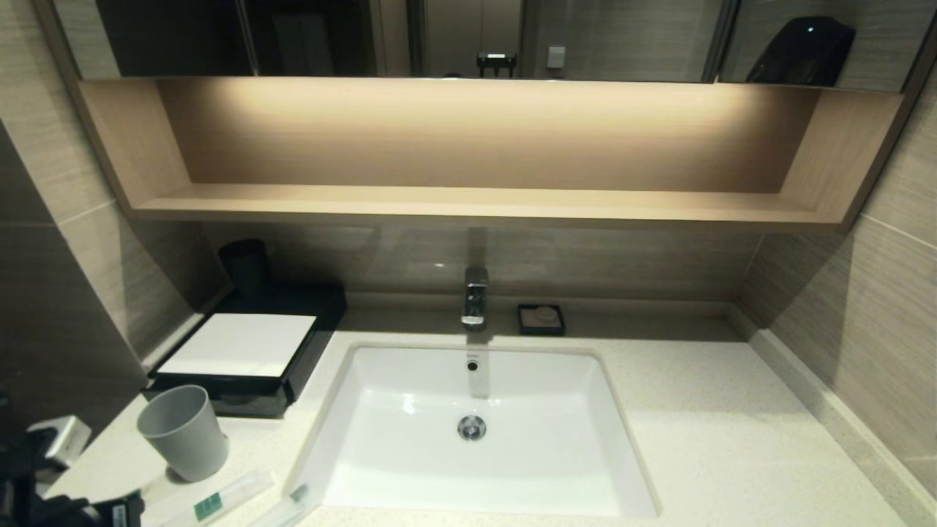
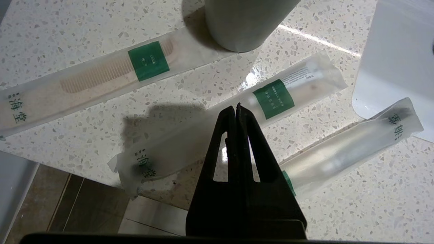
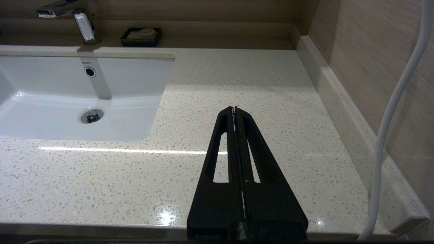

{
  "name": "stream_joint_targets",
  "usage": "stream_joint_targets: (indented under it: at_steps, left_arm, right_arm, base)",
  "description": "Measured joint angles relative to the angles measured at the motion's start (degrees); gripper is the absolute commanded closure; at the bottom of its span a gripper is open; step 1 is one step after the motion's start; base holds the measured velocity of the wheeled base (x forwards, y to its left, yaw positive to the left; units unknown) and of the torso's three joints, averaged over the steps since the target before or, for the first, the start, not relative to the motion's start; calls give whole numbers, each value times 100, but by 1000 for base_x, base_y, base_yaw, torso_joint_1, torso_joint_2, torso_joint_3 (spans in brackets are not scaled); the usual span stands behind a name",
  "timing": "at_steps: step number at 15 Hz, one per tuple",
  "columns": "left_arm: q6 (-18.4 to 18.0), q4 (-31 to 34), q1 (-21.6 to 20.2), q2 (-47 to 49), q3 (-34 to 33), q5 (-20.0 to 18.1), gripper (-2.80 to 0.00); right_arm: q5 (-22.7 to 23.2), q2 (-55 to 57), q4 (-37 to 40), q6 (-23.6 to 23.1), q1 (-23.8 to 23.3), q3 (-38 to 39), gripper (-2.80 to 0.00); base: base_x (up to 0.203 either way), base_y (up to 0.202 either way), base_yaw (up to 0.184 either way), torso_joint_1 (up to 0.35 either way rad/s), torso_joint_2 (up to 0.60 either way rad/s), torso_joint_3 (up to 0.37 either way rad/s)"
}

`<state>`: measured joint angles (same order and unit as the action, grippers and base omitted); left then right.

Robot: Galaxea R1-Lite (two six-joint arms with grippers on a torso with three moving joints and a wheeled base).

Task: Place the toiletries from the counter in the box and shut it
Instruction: Pick up the cup

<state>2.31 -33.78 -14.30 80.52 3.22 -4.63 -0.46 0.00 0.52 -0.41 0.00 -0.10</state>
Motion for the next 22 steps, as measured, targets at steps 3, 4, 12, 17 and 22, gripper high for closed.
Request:
stream_joint_targets:
  at_steps: [3,4,12,17,22]
  left_arm:
    - [-33,-656,0,497,-187,1,0]
    - [-34,-920,0,685,-243,6,-231]
    - [-100,-1245,0,1155,-312,32,-280]
    - [-168,-1652,6,1313,-312,27,-280]
    - [-242,-2037,9,1748,-312,12,-280]
  right_arm:
    - [2,0,0,0,0,0,0]
    - [2,0,0,0,0,0,0]
    - [2,0,0,0,0,0,0]
    - [2,0,0,0,0,0,0]
    - [2,0,-1,1,0,0,0]
  base:
    - [0,0,0,0,0,0]
    - [0,0,0,0,0,0]
    - [0,0,0,0,0,0]
    - [0,0,0,0,0,0]
    - [0,0,0,0,0,0]
